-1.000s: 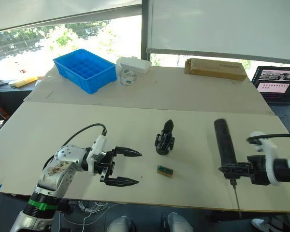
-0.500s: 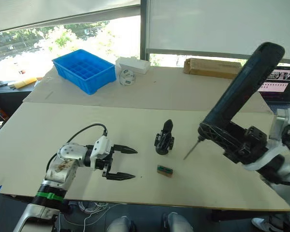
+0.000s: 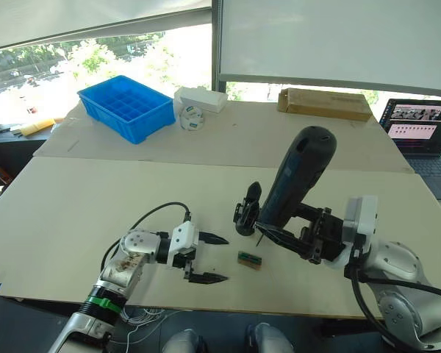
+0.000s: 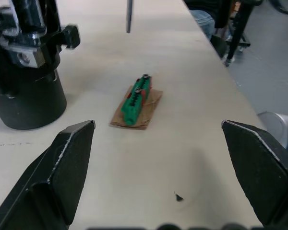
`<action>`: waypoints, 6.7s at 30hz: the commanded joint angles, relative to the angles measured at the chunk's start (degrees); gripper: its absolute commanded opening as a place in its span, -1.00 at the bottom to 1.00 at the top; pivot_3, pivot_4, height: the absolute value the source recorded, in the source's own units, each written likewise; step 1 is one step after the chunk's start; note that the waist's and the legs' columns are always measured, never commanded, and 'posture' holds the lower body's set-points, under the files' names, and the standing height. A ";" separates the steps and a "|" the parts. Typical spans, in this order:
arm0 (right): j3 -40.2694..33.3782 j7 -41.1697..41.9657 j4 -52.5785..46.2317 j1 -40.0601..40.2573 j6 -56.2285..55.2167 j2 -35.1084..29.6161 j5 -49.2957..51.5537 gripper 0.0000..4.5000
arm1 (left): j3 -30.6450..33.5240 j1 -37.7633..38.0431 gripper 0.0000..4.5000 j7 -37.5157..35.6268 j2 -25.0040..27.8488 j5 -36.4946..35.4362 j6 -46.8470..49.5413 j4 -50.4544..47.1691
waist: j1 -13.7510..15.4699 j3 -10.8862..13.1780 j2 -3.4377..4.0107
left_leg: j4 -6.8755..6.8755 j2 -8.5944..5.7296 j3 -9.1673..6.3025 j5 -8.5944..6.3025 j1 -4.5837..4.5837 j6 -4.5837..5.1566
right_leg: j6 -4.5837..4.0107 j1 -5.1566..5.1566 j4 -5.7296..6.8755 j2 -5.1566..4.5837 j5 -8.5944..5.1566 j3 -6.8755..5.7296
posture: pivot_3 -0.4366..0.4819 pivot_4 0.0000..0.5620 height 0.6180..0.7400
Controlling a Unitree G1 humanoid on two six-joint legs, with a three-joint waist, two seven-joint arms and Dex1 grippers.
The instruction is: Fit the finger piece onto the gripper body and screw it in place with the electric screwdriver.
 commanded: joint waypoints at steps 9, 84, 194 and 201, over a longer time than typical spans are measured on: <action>-0.66 1.77 -1.31 1.30 -3.13 -1.59 0.60 -0.15 | -4.57 -2.11 1.00 4.10 -4.80 5.06 -2.17 3.15 | 0.29 0.00 0.00 | 0.01 -0.01 -0.03 -0.01 0.01 0.03 | -0.02 0.02 0.01 -0.09 0.02 -0.02 | -0.05 -0.47 1.00; 2.02 2.58 2.26 4.26 -5.82 -2.60 -5.98 -0.15 | -7.60 -4.07 1.00 2.63 -8.69 6.34 -3.50 8.53 | 0.90 0.00 0.01 | 0.05 -0.02 -0.38 -0.33 0.51 0.56 | 0.12 0.84 -0.31 -0.61 -0.03 -0.10 | -0.05 -0.47 1.00; 0.68 2.02 -0.04 4.56 -6.08 -4.49 -3.18 -0.15 | -8.30 -3.69 1.00 1.97 -8.94 6.22 -2.66 8.84 | 1.04 0.00 0.02 | 0.02 -0.01 -0.43 -0.44 0.35 0.73 | 0.30 0.93 -0.87 -0.69 0.12 -0.14 | -0.05 -0.47 1.00; 0.58 1.98 -0.10 4.47 -6.02 -4.61 -2.95 -0.15 | -8.30 -3.72 1.00 1.89 -8.95 6.19 -2.67 8.96 | 1.04 0.00 0.02 | 0.02 -0.01 -0.43 -0.44 0.35 0.73 | 0.30 0.93 -0.87 -0.69 0.12 -0.14 | -0.05 -0.47 1.00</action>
